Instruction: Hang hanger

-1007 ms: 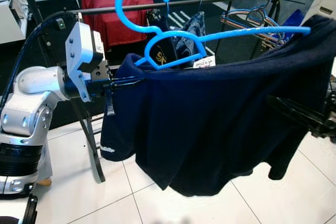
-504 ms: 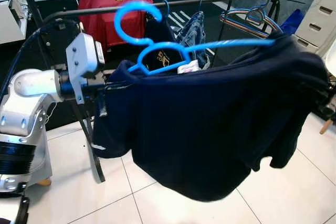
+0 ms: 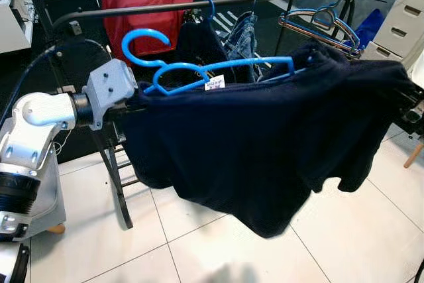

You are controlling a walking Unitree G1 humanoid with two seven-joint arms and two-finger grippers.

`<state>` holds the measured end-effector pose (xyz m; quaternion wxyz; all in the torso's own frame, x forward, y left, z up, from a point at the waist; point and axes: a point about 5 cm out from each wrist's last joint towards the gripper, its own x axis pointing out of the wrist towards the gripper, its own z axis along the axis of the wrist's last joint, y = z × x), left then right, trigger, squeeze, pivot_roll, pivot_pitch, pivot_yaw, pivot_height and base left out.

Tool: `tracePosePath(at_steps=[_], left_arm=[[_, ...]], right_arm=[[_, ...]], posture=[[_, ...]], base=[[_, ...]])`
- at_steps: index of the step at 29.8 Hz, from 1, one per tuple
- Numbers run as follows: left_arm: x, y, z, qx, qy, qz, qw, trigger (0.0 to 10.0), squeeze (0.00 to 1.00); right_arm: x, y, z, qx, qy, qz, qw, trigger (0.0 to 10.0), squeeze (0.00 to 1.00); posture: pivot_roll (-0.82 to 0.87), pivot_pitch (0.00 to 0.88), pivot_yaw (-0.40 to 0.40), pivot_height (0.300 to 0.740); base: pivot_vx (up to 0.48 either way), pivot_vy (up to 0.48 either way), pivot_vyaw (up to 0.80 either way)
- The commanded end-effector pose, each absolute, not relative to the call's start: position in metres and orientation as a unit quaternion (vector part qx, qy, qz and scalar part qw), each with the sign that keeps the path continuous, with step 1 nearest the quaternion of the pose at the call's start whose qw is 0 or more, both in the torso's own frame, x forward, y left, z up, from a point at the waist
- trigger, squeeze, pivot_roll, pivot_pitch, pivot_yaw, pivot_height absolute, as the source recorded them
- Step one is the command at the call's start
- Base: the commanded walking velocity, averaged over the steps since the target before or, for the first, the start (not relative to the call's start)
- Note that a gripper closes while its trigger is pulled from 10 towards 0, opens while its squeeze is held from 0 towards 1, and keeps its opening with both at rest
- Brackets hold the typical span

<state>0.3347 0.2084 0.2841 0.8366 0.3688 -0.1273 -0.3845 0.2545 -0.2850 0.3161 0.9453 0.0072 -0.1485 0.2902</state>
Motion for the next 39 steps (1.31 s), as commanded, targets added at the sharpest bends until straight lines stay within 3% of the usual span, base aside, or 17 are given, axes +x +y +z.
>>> tracePosePath(at_steps=[1, 5, 7, 12, 13, 17, 18, 21, 25, 27, 29, 30, 31, 33, 34, 37, 39], left_arm=[[0.345, 0.252, 0.282, 0.319, -0.078, -0.261, 0.908, 10.0, 0.00], [0.348, 0.254, 0.291, 0.277, -0.106, -0.234, 0.926, 10.0, 0.00], [0.347, 0.249, 0.312, 0.171, -0.183, -0.232, 0.940, 10.0, 0.00], [0.340, 0.239, 0.329, 0.097, -0.250, -0.283, 0.921, 10.0, 0.00], [0.337, 0.232, 0.330, 0.104, -0.255, -0.310, 0.910, 10.0, 0.00], [0.332, 0.222, 0.328, 0.120, -0.258, -0.346, 0.894, 10.0, 0.00], [0.331, 0.216, 0.325, 0.141, -0.252, -0.357, 0.889, 10.0, 0.00], [0.331, 0.208, 0.317, 0.218, -0.224, -0.367, 0.876, 10.0, 0.00], [0.331, 0.208, 0.314, 0.247, -0.211, -0.367, 0.872, 10.0, 0.00], [0.332, 0.211, 0.306, 0.341, -0.167, -0.362, 0.851, 10.0, 0.00], [0.332, 0.211, 0.306, 0.341, -0.167, -0.362, 0.851, 10.0, 0.00], [0.333, 0.215, 0.301, 0.403, -0.136, -0.355, 0.833, 10.0, 0.00], [0.333, 0.215, 0.301, 0.403, -0.136, -0.355, 0.833, 10.0, 0.00], [0.337, 0.221, 0.290, 0.505, -0.077, -0.345, 0.787, 10.0, 0.00], [0.337, 0.221, 0.290, 0.505, -0.077, -0.345, 0.787, 10.0, 0.00], [0.336, 0.213, 0.281, 0.554, -0.059, -0.368, 0.744, 10.0, 0.00], [0.336, 0.213, 0.281, 0.554, -0.059, -0.368, 0.744, 10.0, 0.00]], right_arm=[[0.251, -0.307, 0.326, -0.001, -0.180, 0.213, 0.960, 0.0, 0.00], [0.254, -0.304, 0.316, -0.009, -0.148, 0.216, 0.965, 0.0, 0.00], [0.264, -0.298, 0.281, -0.040, -0.048, 0.210, 0.976, 0.0, 0.00], [0.272, -0.294, 0.246, -0.053, 0.038, 0.196, 0.979, 0.0, 0.00], [0.274, -0.289, 0.243, -0.046, 0.044, 0.198, 0.978, 10.0, 0.00], [0.275, -0.282, 0.240, -0.042, 0.046, 0.208, 0.976, 10.0, 0.07], [0.274, -0.279, 0.242, -0.044, 0.040, 0.218, 0.974, 10.0, 1.00], [0.267, -0.279, 0.248, -0.066, 0.028, 0.241, 0.968, 10.0, 1.00], [0.265, -0.286, 0.250, -0.076, 0.030, 0.231, 0.970, 10.0, 1.00], [0.265, -0.324, 0.252, -0.107, 0.053, 0.136, 0.983, 10.0, 1.00], [0.265, -0.324, 0.252, -0.107, 0.053, 0.136, 0.983, 10.0, 1.00], [0.263, -0.346, 0.258, -0.110, 0.051, 0.080, 0.989, 10.0, 1.00], [0.263, -0.346, 0.258, -0.110, 0.051, 0.080, 0.989, 10.0, 1.00], [0.252, -0.371, 0.284, -0.077, -0.023, 0.038, 0.996, 10.0, 1.00], [0.252, -0.371, 0.284, -0.077, -0.023, 0.038, 0.996, 10.0, 1.00], [0.239, -0.362, 0.317, -0.026, -0.151, 0.101, 0.983, 10.0, 1.00], [0.239, -0.362, 0.317, -0.026, -0.151, 0.101, 0.983, 10.0, 1.00]], posture=[[-0.04, 0.116, -0.012, 0.740], [-0.04, 0.115, -0.012, 0.740], [-0.04, 0.115, -0.012, 0.740], [-0.03, 0.116, -0.012, 0.740], [-0.03, 0.116, -0.011, 0.740], [-0.03, 0.116, -0.011, 0.740], [-0.03, 0.115, -0.011, 0.740], [-0.03, 0.116, -0.013, 0.740], [-0.03, 0.116, -0.013, 0.740], [-0.04, 0.114, -0.014, 0.740], [-0.04, 0.114, -0.014, 0.740], [-0.03, 0.111, -0.017, 0.740], [-0.03, 0.111, -0.017, 0.740], [-0.03, 0.107, -0.016, 0.740], [-0.03, 0.107, -0.016, 0.740], [-0.03, 0.098, -0.015, 0.740], [-0.03, 0.098, -0.015, 0.740]], base=[[0.000, 0.000, 0.00], [0.000, 0.000, 0.00], [0.000, 0.000, 0.00], [0.000, 0.000, 0.00], [0.000, 0.000, 0.00], [0.000, 0.000, 0.00], [0.000, 0.000, 0.00], [0.000, 0.000, 0.00], [0.000, 0.000, 0.00], [0.000, 0.000, 0.00], [0.000, 0.000, 0.00], [0.000, 0.000, 0.00], [0.000, 0.000, 0.00], [0.000, 0.000, 0.00], [0.000, 0.000, 0.00], [0.000, 0.000, 0.00], [0.000, 0.000, 0.00]])
